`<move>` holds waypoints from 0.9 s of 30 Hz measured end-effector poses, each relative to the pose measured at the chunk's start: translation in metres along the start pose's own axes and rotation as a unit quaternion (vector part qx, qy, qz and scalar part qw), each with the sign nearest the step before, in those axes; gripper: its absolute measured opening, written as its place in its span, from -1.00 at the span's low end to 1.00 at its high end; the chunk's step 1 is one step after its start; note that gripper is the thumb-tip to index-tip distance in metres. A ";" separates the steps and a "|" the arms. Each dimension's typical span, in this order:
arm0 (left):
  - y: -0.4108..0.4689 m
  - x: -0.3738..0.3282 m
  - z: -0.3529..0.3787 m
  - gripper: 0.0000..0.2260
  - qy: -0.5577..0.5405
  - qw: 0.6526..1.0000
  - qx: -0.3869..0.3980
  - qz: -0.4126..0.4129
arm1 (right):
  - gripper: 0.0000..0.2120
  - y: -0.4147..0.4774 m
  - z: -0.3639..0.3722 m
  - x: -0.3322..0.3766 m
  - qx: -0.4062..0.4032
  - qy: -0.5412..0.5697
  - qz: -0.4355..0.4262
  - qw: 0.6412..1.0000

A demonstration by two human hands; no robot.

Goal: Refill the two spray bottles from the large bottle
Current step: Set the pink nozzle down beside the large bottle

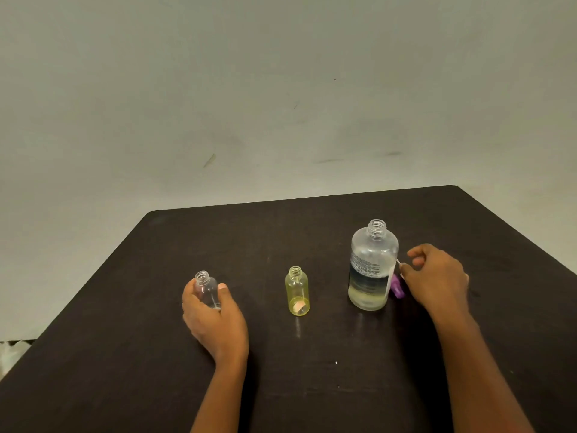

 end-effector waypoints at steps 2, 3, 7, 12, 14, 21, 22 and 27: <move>0.000 0.001 0.000 -0.60 -0.001 1.000 -0.005 -0.008 | -0.81 -0.003 -0.003 0.001 -0.009 0.028 -0.009 1.000; 0.000 0.002 0.000 -0.59 -0.003 1.000 -0.007 -0.008 | -0.83 -0.003 -0.003 0.002 -0.008 0.048 -0.011 0.999; 0.000 0.002 0.000 -0.50 0.005 1.000 -0.007 0.001 | -0.86 -0.003 -0.007 0.001 0.028 0.128 0.010 0.991; -0.003 -0.022 -0.006 -0.31 0.032 0.996 -0.049 0.065 | -0.79 -0.009 -0.017 0.008 0.125 0.342 0.004 0.931; -0.007 -0.032 -0.007 -0.25 0.027 0.991 -0.056 0.119 | -0.53 -0.011 -0.016 0.012 0.195 0.389 -0.013 0.900; -0.034 -0.047 0.005 -0.40 0.007 0.940 0.014 0.341 | -0.04 -0.024 -0.014 0.023 0.366 0.435 -0.105 0.816; -0.037 -0.048 0.007 -0.41 -0.009 0.934 0.032 0.355 | -0.03 -0.025 -0.014 0.023 0.379 0.418 -0.115 0.817; -0.044 -0.047 0.018 -0.27 -0.090 0.942 0.193 0.260 | -0.21 -0.033 -0.006 0.025 0.405 0.360 -0.150 0.827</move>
Point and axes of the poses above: each hand's wrist, its own y-axis towards the middle knuckle, its own z-axis out of the palm, x = y × z, the point moved 3 cm from there along y, towards the middle knuckle, and after that the axes turned 13 degrees about z, right-handed, at the moved point
